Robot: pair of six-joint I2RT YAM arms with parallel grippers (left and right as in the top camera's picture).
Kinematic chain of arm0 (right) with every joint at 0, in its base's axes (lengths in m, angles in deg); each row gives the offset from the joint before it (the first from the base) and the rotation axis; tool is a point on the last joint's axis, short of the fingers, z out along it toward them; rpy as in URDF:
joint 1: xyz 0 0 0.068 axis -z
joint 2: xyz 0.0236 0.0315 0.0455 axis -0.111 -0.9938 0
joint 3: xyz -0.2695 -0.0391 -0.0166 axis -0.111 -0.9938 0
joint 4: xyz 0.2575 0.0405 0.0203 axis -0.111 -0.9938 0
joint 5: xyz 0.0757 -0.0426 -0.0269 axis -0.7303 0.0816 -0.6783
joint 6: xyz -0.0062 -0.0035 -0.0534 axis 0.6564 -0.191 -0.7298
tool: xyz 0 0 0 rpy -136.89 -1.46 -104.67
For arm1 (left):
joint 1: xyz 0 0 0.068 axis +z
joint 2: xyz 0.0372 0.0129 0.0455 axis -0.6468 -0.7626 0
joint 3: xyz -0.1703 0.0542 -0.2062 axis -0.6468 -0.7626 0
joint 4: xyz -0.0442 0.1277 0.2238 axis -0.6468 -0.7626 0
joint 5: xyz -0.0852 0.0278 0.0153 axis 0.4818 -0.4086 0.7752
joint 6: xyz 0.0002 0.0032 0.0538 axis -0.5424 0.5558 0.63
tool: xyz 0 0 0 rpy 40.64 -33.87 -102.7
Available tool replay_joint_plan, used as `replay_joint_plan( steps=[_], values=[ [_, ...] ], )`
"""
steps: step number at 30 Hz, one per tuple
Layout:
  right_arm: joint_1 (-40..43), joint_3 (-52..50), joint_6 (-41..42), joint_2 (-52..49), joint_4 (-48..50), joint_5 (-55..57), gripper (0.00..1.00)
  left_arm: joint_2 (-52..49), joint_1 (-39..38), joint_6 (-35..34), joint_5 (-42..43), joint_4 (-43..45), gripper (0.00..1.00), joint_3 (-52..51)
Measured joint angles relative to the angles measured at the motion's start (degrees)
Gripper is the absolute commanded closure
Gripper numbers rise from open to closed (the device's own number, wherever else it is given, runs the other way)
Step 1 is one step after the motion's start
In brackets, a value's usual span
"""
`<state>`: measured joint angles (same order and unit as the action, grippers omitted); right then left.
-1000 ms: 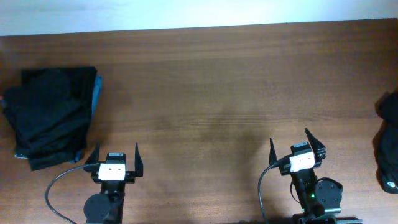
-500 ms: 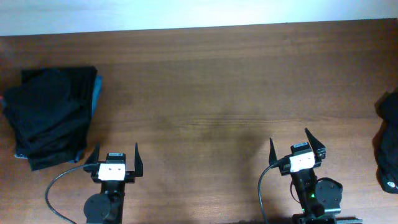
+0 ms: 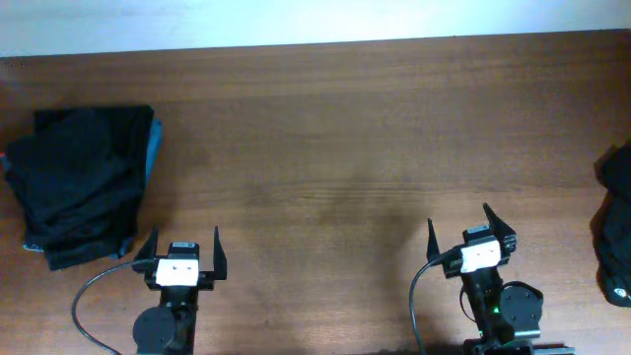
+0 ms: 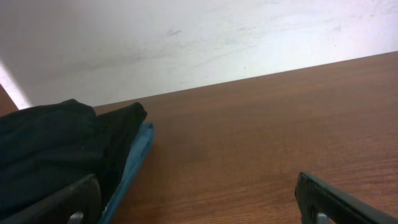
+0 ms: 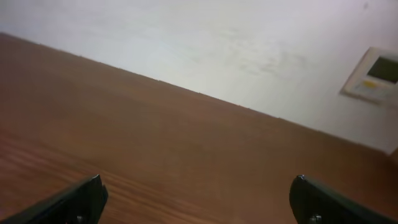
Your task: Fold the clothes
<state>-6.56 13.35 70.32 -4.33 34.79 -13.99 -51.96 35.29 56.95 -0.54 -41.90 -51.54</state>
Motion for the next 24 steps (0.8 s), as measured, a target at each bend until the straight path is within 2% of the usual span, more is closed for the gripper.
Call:
replay_joint_plan(
  steps=[7, 12, 17, 24],
  values=[
    [0.0, 0.7, 6.9, 0.0, -0.7, -0.2, 0.01, 0.0, 0.0, -2.4, 0.0, -0.2, 0.01, 0.6],
    [0.0, 7.2, 10.2, -1.3, -5.4, 1.4, 0.01, -2.2, 0.0, -3.2, 0.0, -1.9, 0.01, 6.8],
    [0.0, 16.2, 11.9, -8.0, -11.3, 2.5, 0.01, -11.5, 0.0, -3.2, 0.0, -6.1, 0.01, 17.3],
    [0.0, 31.3, 12.7, -25.7, -24.9, 3.2, 0.01, -31.0, 0.0, -3.3, 0.0, -15.3, 0.01, 34.0]
  ],
)
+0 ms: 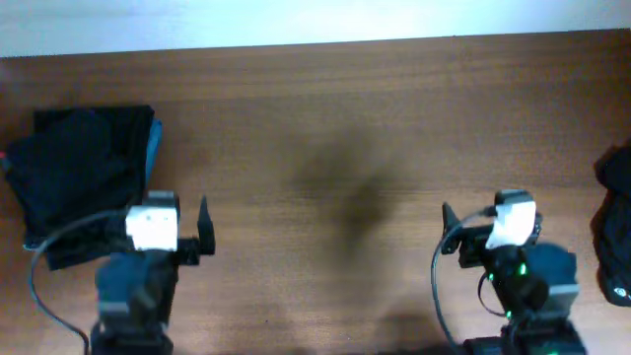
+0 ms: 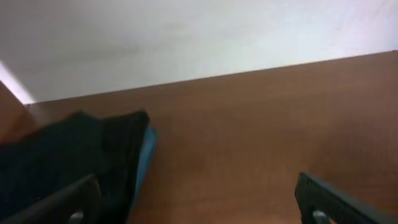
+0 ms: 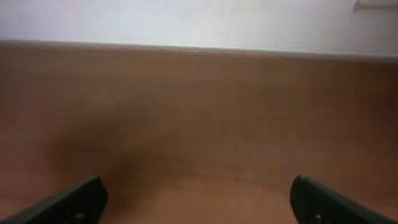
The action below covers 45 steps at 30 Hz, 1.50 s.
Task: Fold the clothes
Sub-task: 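Reach the right gripper to the black t-shirt at the right edge and grasp it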
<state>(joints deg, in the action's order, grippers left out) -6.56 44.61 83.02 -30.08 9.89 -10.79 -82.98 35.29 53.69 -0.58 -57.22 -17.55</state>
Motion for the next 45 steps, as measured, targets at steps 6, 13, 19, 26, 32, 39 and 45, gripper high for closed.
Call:
replay_joint_plan(
  steps=[6, 13, 19, 26, 32, 39, 45],
  values=[
    [0.0, 13.2, 0.2, -15.1, -11.3, -0.1, 0.01, -14.9, 0.0, 0.0, 1.8, -11.2, 0.01, 12.4],
    [0.9, 19.5, 3.3, -23.1, -14.3, 8.2, 0.01, -19.8, 0.0, 0.0, 6.5, -13.3, 0.01, 14.6],
    [14.2, 19.9, 10.9, -28.5, -17.6, 16.9, 0.01, -19.8, 0.0, 0.0, 7.6, -13.3, 0.01, 14.7],
    [36.8, 20.0, 15.9, -38.7, -16.2, 19.4, 0.01, -19.8, 0.0, 0.0, 7.9, -13.3, 0.01, 14.7],
    [48.9, 20.0, 17.1, -47.3, -9.7, 18.4, 0.01, -19.8, 0.0, 0.0, 8.0, -13.1, 0.01, 14.7],
    [55.7, 20.1, 18.4, -59.7, -2.7, 17.2, 0.01, -19.8, 0.0, 0.0, 8.0, -13.0, 0.01, 14.7],
    [57.2, 20.1, 16.4, -68.4, 0.2, 16.7, 0.01, -19.8, 0.0, 0.0, 8.0, -12.9, 0.01, 14.7]
  ],
)
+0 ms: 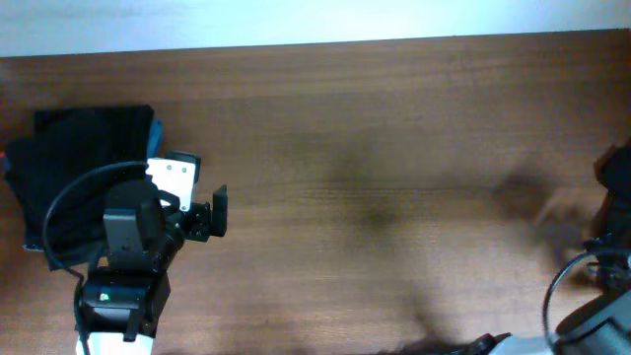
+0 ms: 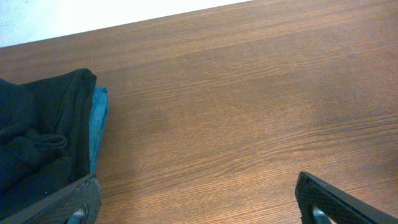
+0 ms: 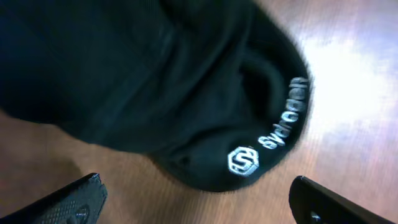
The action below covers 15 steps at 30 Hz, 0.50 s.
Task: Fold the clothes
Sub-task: 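Reach the right gripper to the black t-shirt at the right edge and grasp it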
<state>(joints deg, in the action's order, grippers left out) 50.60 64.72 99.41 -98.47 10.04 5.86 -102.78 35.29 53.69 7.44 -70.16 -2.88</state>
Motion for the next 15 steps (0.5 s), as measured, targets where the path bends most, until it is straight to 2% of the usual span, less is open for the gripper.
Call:
replay_joint_plan(
  steps=[3, 6, 7, 8, 9, 12, 13, 15],
  values=[
    [0.0, 0.0, -0.7, -4.0, 0.5, -0.3, 0.00, 0.0, 0.0, 0.0, 0.0, 0.0, 0.01, 0.0],
    [0.1, 1.2, -1.5, -5.2, 1.3, -0.2, 0.11, 0.0, 0.0, 0.0, 0.0, 0.3, 0.01, 0.0],
    [0.0, 1.4, -1.5, -5.6, 1.6, -0.4, 0.25, 0.0, 0.0, 0.0, 0.0, 0.5, 0.01, 0.0],
    [0.0, 1.7, -1.5, -6.0, 1.9, -0.6, 0.32, 0.0, 0.0, 0.0, 0.0, 0.7, 0.01, 0.0],
    [0.0, 1.8, -1.6, -6.1, 2.0, -0.7, 0.49, 0.0, 0.0, 0.0, 0.0, 0.8, 0.01, 0.0],
    [0.0, 1.9, -1.6, -6.7, 2.6, -1.3, 0.88, 0.0, 0.0, 0.0, 0.0, 1.1, 0.01, 0.0],
    [0.0, 1.9, -1.6, -6.9, 2.6, -1.5, 0.94, 0.0, 0.0, 0.0, 0.0, 1.1, 0.01, 0.0],
    [0.0, 1.9, -1.7, -6.9, 2.6, -2.3, 0.96, 0.0, 0.0, 0.0, 0.0, 1.1, 0.01, 0.0]
  ],
)
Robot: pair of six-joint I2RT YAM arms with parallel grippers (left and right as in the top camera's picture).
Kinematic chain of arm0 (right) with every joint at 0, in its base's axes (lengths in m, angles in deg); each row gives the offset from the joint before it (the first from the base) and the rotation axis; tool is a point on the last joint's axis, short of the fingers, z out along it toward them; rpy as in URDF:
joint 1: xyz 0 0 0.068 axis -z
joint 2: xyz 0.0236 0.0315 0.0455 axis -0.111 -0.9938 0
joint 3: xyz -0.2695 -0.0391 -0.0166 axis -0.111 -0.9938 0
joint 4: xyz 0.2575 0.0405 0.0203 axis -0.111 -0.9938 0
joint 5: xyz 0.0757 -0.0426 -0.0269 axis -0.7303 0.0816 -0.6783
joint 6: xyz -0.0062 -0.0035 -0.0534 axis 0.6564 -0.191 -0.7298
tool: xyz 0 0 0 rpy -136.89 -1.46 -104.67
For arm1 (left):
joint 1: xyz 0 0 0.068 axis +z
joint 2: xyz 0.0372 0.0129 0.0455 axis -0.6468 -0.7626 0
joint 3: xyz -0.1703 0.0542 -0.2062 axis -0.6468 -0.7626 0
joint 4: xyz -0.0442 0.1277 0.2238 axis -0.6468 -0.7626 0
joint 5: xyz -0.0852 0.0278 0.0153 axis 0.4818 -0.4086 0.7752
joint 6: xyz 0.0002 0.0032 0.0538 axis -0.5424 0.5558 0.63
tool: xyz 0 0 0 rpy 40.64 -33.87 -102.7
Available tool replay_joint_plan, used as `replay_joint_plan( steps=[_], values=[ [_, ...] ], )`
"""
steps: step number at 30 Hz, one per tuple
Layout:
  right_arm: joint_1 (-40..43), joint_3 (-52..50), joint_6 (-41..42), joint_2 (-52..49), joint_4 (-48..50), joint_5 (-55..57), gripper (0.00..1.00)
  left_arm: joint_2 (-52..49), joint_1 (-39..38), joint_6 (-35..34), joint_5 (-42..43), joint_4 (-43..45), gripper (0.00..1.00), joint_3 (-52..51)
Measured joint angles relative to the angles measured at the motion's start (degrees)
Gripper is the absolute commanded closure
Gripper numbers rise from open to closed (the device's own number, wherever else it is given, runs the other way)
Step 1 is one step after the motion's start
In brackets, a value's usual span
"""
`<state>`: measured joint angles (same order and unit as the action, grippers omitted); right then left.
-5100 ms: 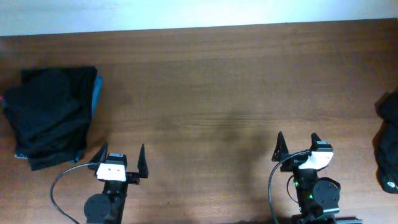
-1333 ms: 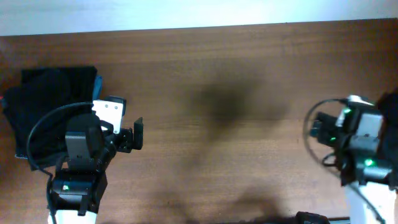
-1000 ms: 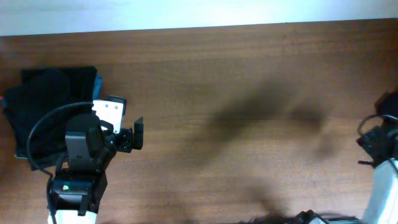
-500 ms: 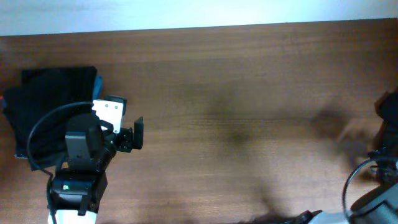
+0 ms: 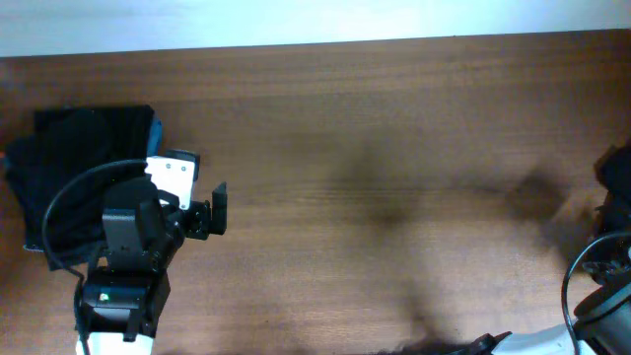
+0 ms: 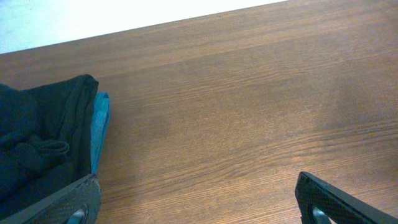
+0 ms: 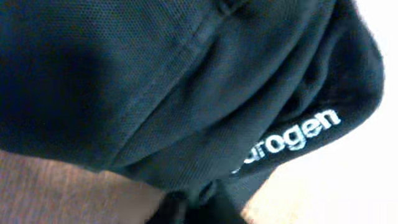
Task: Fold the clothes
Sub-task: 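Reach the right gripper to the black t-shirt at the right edge and grasp it, then drag the black t-shirt with the right gripper to the table center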
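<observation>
A crumpled black garment (image 7: 186, 81) with white lettering fills the right wrist view; in the overhead view it lies at the table's right edge (image 5: 617, 177). My right gripper (image 7: 199, 202) is down on it, shut, its dark fingers pinched together on the fabric's lower edge. A stack of folded dark clothes (image 5: 79, 168) with a teal piece in it sits at the far left, and shows at the left of the left wrist view (image 6: 37, 143). Beside the stack my left gripper (image 6: 199, 208) hovers open over bare wood, one finger (image 6: 78, 199) near the stack's edge.
The brown wooden table (image 5: 375, 148) runs the full width of the view, with a white wall (image 5: 296, 20) along its far edge. The left arm's black cable (image 5: 59, 212) loops over the folded stack. The right arm's base (image 5: 601, 306) sits at the bottom right corner.
My right gripper was open just above the black garment; now it is lower, with its fingers shut on the fabric. The left arm has hardly moved.
Both grippers stood open near the table's front edge, facing the wall. Then the left one was nearer the folded stack and the right one further right. Later the left hung beside the stack and the right open over the black garment, which it now grips.
</observation>
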<state>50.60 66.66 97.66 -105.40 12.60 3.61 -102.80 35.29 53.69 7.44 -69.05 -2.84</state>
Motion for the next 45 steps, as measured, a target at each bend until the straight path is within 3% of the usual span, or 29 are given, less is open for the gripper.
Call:
replay_joint_plan(
  steps=[4, 11, 17, 21, 26, 34, 39, 45],
  values=[
    [0.4, 0.7, -0.7, 0.0, -0.8, -3.6, 0.96, 0.0, 0.0, 0.0, 0.0, 0.0, 0.01, 0.0],
    [-3.8, 8.0, -4.0, 1.6, -11.3, -26.5, 0.96, -0.2, 0.0, 0.0, 0.0, 0.0, 0.01, 0.0],
    [-19.8, 27.9, -12.1, 13.4, -26.9, -40.0, 0.96, -0.3, 0.0, 0.0, 0.0, 0.4, 0.01, 0.0],
    [-32.7, 35.0, -15.5, 19.6, -28.5, -42.0, 0.95, -0.3, 0.0, 0.0, 0.0, 1.3, 0.01, 0.0],
    [-43.1, 36.4, -17.6, 22.4, -30.7, -42.9, 0.94, -0.3, 0.0, 0.0, 0.0, 1.3, 0.01, 0.0],
    [-55.8, 36.2, -28.2, 18.4, -44.8, -43.0, 0.96, -0.3, 0.0, 0.0, 0.0, 1.5, 0.01, 0.0],
    [-58.5, 38.0, -31.6, 17.9, -44.1, -42.8, 0.96, -0.3, 0.0, 0.0, -0.1, 2.1, 0.01, 0.0],
    [-58.5, 61.8, -28.5, 17.6, -38.9, -31.4, 0.96, -0.3, 0.0, 0.0, -0.1, 2.7, 0.01, 0.1]
  ],
)
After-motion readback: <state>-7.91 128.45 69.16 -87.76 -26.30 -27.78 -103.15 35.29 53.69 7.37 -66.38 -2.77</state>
